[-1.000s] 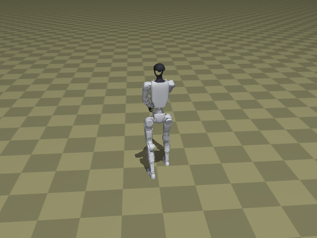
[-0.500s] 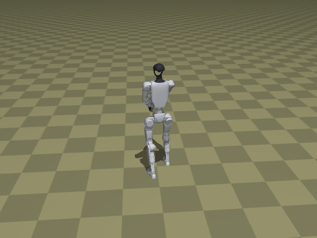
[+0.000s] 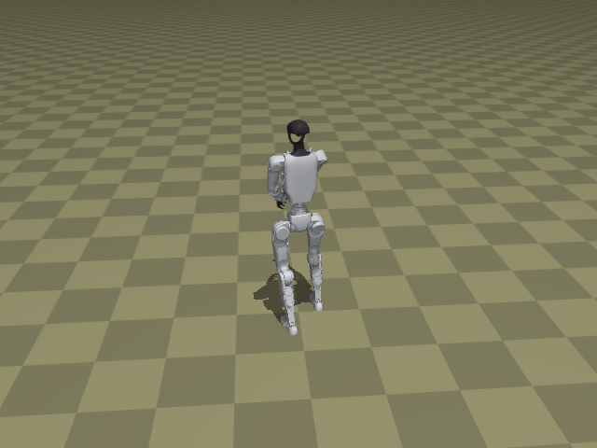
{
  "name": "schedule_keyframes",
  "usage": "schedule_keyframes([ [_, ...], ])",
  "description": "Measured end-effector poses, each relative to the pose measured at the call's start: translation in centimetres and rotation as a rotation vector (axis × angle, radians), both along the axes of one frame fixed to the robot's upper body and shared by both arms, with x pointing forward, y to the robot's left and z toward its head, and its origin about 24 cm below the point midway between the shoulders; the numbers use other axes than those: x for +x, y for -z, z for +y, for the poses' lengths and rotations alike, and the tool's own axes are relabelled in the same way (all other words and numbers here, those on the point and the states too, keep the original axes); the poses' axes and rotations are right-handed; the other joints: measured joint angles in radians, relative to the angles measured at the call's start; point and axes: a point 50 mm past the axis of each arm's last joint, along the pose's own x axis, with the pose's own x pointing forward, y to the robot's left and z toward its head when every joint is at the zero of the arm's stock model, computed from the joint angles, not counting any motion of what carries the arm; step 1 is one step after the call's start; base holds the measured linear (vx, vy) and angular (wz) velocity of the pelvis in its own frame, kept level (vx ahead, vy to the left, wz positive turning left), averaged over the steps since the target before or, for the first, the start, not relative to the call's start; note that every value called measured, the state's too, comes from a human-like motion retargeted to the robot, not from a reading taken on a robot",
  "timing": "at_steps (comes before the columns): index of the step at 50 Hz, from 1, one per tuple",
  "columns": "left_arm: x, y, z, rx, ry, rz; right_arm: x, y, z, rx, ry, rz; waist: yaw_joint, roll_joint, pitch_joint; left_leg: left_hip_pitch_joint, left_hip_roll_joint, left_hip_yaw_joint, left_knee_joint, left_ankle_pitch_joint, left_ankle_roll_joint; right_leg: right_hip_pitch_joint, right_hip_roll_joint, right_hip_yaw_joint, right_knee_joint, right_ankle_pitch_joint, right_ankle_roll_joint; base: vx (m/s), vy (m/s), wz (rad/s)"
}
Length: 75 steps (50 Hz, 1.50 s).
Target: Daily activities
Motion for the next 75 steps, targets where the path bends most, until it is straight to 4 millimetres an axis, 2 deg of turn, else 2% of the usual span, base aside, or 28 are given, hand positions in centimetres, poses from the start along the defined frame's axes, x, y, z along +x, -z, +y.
schedule_keyframes([
  [5, 0.0, -0.1, -0.5, 0.018, 0.037, -0.005, 0.2, -0.3, -0.3, -0.021, -0.001, -0.007, 0.003, -0.007, 0.007, -0.003, -0.01, -0.012, 0.014, -0.003, 0.005, -0.018, -0.017, -0.003, 0.058, -0.011, 0.0, 0.0, 0.0, 0.0],
  [10, -0.2, 0.1, -0.9, 0.023, 0.062, 0.005, 0.4, -0.7, -0.1, -0.02, -0.007, -0.021, -0.002, -0.017, 0.017, -0.004, -0.02, -0.031, 0.035, -0.01, 0.009, -0.046, -0.012, 0.02, 0.108, -0.089, -0.003, 0.02, 0.02, 0.24],
  [12, -0.3, 0.2, -0.8, 0.028, 0.065, 0.012, 0.6, -1.1, 0.2, -0.013, -0.015, -0.036, -0.004, -0.018, 0.02, -0.005, -0.02, -0.038, 0.044, -0.016, 0.009, -0.06, -0.013, 0.021, 0.112, -0.091, -0.004, 0.06, 0.01, 0.24],
  [17, 0.1, 0.7, 1.2, 0.07, 0.03, 0.022, 1.0, -2.0, 0.6, -0.004, -0.021, -0.066, -0.007, -0.015, 0.021, -0.008, -0.009, -0.055, 0.072, -0.037, 0.007, -0.088, -0.008, 0.02, 0.063, -0.072, -0.001, 0.1, -0.01, 0.24],
  [30, 1.4, -0.4, 0.9, 0.008, 0.024, 0.004, 0.9, -2.2, 0.8, 0.038, -0.028, -0.098, -0.025, 0.0, 0.011, 0.01, 0.051, -0.112, 0.171, -0.111, -0.017, -0.101, 0.036, 0.026, -0.07, 0.025, 0.002, 0.21, -0.1, 0.28],
  [33, 1.7, -0.7, 1.0, -0.002, 0.021, 0.001, 0.7, -2.1, 1.0, 0.052, -0.037, -0.104, -0.046, -0.003, 0.006, 0.019, 0.078, -0.051, 0.194, -0.115, -0.029, -0.094, 0.03, 0.013, -0.042, 0.01, -0.007, 0.31, -0.15, 0.55],
  [35, 1.6, -0.5, 1.0, -0.004, 0.021, 0.007, 0.4, -1.6, 1.2, 0.06, -0.043, -0.096, -0.056, -0.008, -0.002, 0.018, 0.098, 0.004, 0.23, -0.119, -0.035, -0.093, 0.025, 0.006, -0.008, -0.023, -0.021, 0.33, -0.16, 0.52],
  [38, 2.0, -0.7, 1.5, -0.006, 0.009, 0.012, 0.1, -1.3, 1.5, 0.068, -0.06, -0.095, -0.069, -0.002, -0.001, 0.013, 0.129, -0.01, 0.296, -0.088, -0.054, -0.07, 0.04, -0.015, 0.02, -0.081, -0.054, 0.34, -0.18, 0.35],
  [44, 2.3, -0.4, 2.4, -0.008, -0.027, 0.048, -1.1, 0.6, 1.8, 0.063, -0.08, -0.048, -0.073, 0.031, 0.01, -0.065, 0.231, -0.016, 0.611, 0.055, -0.102, -0.007, 0.112, -0.059, 0.046, -0.151, -0.118, 0.32, -0.18, 0.2],
  [48, 2.8, -0.7, 2.7, -0.019, -0.048, 0.058, -1.9, 1.9, 1.3, 0.039, -0.074, -0.01, -0.071, 0.046, 0.021, -0.163, 0.315, 0.017, 0.84, 0.135, -0.074, 0.043, 0.151, -0.083, 0.027, -0.182, -0.151, 0.28, -0.19, 0.25],
  [52, 3.6, -1.3, 2.6, -0.036, -0.059, 0.053, -2.6, 3.1, 0.5, 0.014, -0.059, 0.022, -0.064, 0.045, 0.033, -0.261, 0.353, 0.055, 0.961, 0.115, -0.02, 0.102, 0.165, -0.095, -0.011, -0.204, -0.165, 0.25, -0.19, 0.24],
  [56, 4.5, -2.2, 2.5, -0.054, -0.066, 0.034, -3.5, 4.3, 0.1, 0.008, -0.046, 0.053, -0.054, 0.033, 0.039, -0.349, 0.326, 0.094, 0.939, 0.049, 0.013, 0.162, 0.161, -0.098, -0.061, -0.217, -0.165, 0.22, -0.18, 0.19],
  [60, 5.2, -2.8, 2.6, -0.07, -0.073, 0.017, -4.5, 5.5, 0.2, 0.029, -0.039, 0.091, -0.048, 0.016, 0.041, -0.418, 0.262, 0.129, 0.798, 0.014, 0.014, 0.219, 0.146, -0.096, -0.111, -0.229, -0.158, 0.21, -0.15, 0.14],
  [68, 5.7, -3.2, 2.7, -0.1, -0.092, 0.028, -6.6, 7.8, 0.9, 0.091, -0.029, 0.177, -0.048, -0.013, 0.028, -0.512, 0.114, 0.132, 0.414, 0.143, -0.054, 0.307, 0.127, -0.089, -0.201, -0.24, -0.141, 0.21, -0.08, 0.1],
  [75, 5.6, -3.1, 3.0, -0.105, -0.098, 0.04, -7.9, 9.0, 1.6, 0.109, -0.04, 0.222, -0.045, -0.022, 0.003, -0.566, 0.047, 0.091, 0.246, 0.238, -0.086, 0.35, 0.127, -0.08, -0.213, -0.271, -0.139, 0.24, 0.02, 0.02],
])
